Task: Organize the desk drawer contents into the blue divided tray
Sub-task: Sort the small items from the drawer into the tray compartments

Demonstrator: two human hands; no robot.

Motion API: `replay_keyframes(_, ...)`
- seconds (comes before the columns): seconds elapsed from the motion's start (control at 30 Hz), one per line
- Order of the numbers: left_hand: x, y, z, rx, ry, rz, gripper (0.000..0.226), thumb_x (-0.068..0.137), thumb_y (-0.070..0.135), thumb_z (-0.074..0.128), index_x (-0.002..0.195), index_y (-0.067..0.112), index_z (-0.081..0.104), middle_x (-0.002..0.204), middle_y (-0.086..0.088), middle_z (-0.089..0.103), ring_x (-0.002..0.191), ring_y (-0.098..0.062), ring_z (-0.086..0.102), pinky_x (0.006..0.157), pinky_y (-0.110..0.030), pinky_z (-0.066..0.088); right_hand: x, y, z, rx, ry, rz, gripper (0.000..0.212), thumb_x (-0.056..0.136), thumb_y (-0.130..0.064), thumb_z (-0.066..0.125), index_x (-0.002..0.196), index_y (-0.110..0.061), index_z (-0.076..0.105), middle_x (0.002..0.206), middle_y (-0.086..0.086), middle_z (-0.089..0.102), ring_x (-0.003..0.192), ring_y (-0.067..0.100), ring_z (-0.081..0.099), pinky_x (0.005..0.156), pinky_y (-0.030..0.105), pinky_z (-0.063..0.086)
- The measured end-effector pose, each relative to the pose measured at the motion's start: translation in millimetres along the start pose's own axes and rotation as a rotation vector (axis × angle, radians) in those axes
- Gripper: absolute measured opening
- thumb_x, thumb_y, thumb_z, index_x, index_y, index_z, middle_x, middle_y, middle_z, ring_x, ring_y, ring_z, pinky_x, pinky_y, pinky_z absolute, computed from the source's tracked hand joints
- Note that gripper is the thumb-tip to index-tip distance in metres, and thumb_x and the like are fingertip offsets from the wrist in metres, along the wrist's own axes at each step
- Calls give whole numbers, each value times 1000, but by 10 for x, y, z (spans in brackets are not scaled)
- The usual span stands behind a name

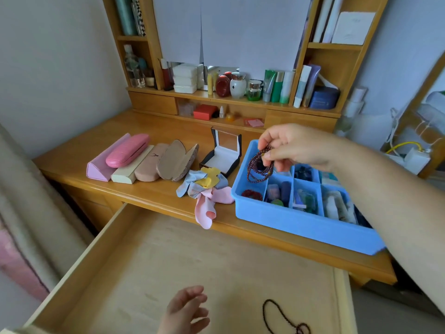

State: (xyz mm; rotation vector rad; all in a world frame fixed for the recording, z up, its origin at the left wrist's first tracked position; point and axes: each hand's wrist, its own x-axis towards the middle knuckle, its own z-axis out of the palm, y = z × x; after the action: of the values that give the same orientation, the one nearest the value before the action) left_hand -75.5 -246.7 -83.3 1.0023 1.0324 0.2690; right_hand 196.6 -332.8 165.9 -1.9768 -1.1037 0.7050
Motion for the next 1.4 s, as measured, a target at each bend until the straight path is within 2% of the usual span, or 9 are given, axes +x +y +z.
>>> replay_keyframes(0.3,121,-85,-82,53,21,55,12,88,-9,53,87,0,62,69,-13,62,50,-24,53,50,-29,50,671,490,245,-312,163,206,20,83,0,63,89,-17,55,75,6,65,55,14,59,53,26,47)
replay_keyframes(0.47,141,-101,-96,66,4,57,14,89,-9,51,87,2,60,73,-12,60,53,-23,51,48,-28,51,389,526,477,-533,-161,146,8,85,-24,64,84,-32,65,88,-13,68,79,3,62,70,22,51)
replay_keyframes(0.57,151,-126,-100,107,0,65,15,90,-8,50,89,4,60,74,-11,60,53,-21,51,49,-28,52,144,497,485,-504,79,-16,11,89,-23,61,87,-31,68,76,-26,61,71,-14,54,60,4,36)
replay_keyframes(0.67,176,-187,-117,183,11,96,16,90,-7,50,91,5,60,76,-10,60,55,-20,53,55,-30,52,-340,486,650,-252,365,-204,12,85,-19,65,77,-29,66,65,-17,62,55,-3,51,52,6,36)
replay_keyframes(0.73,186,-252,-126,262,12,120,16,90,-5,51,92,7,61,77,-10,61,56,-20,55,57,-30,53,-704,601,883,-194,324,-261,5,82,-27,64,77,-27,66,71,-13,64,58,2,54,55,9,41)
replay_keyframes(0.97,214,-397,-51,486,-34,191,20,88,-4,51,88,13,62,84,-13,62,55,-19,57,58,-31,49,-1311,1784,1680,-602,-177,441,20,91,-31,56,108,-21,63,105,-6,63,94,11,60,82,28,51)
replay_keyframes(1.2,139,-435,18,528,-43,208,21,88,-2,50,88,14,63,83,-9,64,55,-15,57,59,-29,50,-1346,2191,1946,-779,-131,580,33,91,-9,46,123,-18,52,125,2,55,106,20,58,86,28,50)
replay_keyframes(1.3,29,-415,95,480,-43,207,22,88,-3,48,88,13,63,82,-9,64,57,-17,58,60,-30,51,-1332,2104,1835,-478,-55,593,11,96,-19,44,94,-22,54,102,-2,65,82,15,60,68,25,46)
replay_keyframes(1.4,-169,-337,273,461,-82,259,24,87,-4,50,88,16,64,84,-7,64,60,-15,58,64,-29,51,-1364,1874,1631,195,22,528,17,99,-22,45,85,-18,56,68,-5,60,69,13,62,74,30,48)
